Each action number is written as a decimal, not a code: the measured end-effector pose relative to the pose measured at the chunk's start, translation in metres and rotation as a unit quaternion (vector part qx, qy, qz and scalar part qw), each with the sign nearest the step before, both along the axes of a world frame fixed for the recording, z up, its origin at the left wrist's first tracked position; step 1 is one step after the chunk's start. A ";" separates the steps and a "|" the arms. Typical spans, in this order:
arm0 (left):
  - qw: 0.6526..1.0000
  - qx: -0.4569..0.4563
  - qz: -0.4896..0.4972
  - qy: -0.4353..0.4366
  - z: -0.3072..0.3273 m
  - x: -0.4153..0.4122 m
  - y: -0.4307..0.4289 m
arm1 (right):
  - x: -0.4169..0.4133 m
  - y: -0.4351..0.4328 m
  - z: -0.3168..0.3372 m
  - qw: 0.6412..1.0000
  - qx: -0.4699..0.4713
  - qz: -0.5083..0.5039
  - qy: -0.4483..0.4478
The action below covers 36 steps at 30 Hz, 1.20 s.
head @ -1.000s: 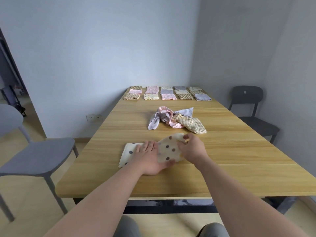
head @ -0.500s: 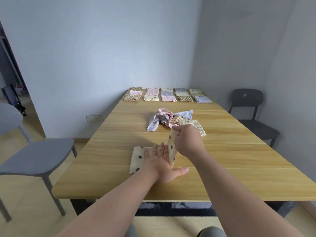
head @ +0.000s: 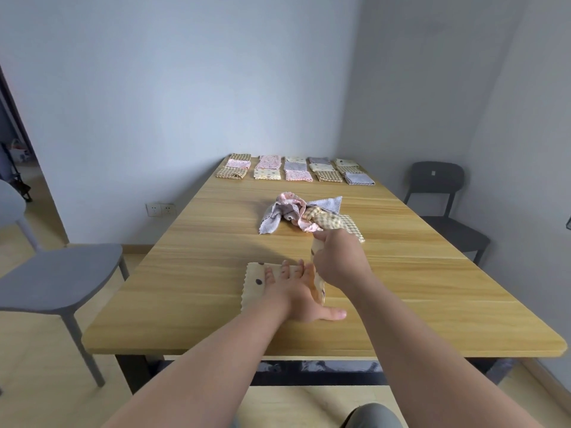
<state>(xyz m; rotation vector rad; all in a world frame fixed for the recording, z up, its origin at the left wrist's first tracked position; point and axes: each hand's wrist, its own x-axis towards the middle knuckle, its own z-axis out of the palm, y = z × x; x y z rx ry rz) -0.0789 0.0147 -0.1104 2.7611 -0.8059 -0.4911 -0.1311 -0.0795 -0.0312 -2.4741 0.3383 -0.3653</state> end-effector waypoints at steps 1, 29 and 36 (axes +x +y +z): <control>0.999 -0.033 -0.005 0.038 0.007 0.006 0.007 | -0.001 -0.001 -0.001 1.000 -0.001 0.000 0.003; 0.864 -0.428 0.261 -0.047 -0.036 0.071 0.119 | 0.036 0.102 -0.051 0.949 -0.256 0.113 0.144; 0.870 -0.406 0.267 -0.085 -0.026 0.062 0.117 | 0.029 0.080 -0.048 0.995 0.071 0.063 -0.001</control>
